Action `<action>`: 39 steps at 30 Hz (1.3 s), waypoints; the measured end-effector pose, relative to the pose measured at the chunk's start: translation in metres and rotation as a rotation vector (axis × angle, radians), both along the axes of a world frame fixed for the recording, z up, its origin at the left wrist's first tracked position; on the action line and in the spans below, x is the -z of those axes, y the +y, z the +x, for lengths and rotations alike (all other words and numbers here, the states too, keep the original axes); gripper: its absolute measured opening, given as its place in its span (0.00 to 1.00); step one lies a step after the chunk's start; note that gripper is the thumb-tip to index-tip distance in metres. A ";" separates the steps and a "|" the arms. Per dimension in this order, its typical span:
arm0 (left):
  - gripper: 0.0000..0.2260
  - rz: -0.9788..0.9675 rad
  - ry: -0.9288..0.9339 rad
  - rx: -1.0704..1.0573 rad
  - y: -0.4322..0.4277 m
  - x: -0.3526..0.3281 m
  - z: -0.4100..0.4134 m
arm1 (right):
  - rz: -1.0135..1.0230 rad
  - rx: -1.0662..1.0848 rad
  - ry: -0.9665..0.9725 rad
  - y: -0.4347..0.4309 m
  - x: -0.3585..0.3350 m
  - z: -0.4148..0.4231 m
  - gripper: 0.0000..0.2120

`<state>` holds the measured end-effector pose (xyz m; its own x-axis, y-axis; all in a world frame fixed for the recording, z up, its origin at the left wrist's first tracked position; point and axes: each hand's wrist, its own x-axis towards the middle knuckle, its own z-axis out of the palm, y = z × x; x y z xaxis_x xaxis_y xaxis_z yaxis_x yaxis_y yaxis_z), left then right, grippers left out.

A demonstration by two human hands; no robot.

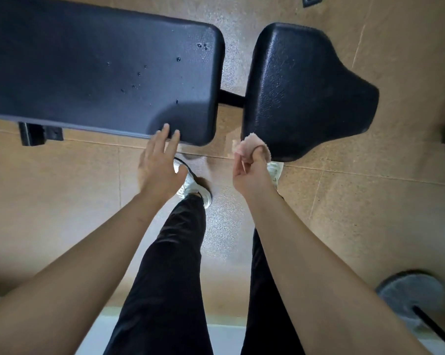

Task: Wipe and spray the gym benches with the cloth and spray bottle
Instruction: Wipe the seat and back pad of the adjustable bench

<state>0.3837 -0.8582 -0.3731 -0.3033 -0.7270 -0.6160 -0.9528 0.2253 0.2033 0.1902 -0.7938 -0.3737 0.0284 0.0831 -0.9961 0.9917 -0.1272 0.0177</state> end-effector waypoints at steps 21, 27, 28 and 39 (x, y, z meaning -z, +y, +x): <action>0.36 0.022 0.114 -0.247 -0.049 -0.001 0.095 | -0.123 -2.505 1.658 -0.096 -0.033 0.019 0.19; 0.34 0.020 0.129 -0.371 -0.044 0.005 0.083 | -0.313 -2.510 1.611 -0.122 -0.005 0.021 0.23; 0.32 -0.031 0.169 -0.403 -0.042 0.006 0.078 | -0.303 -2.391 1.574 -0.126 -0.002 0.019 0.21; 0.19 -0.256 0.345 -0.309 -0.108 0.016 -0.017 | -0.266 -2.383 1.400 -0.170 0.016 -0.017 0.01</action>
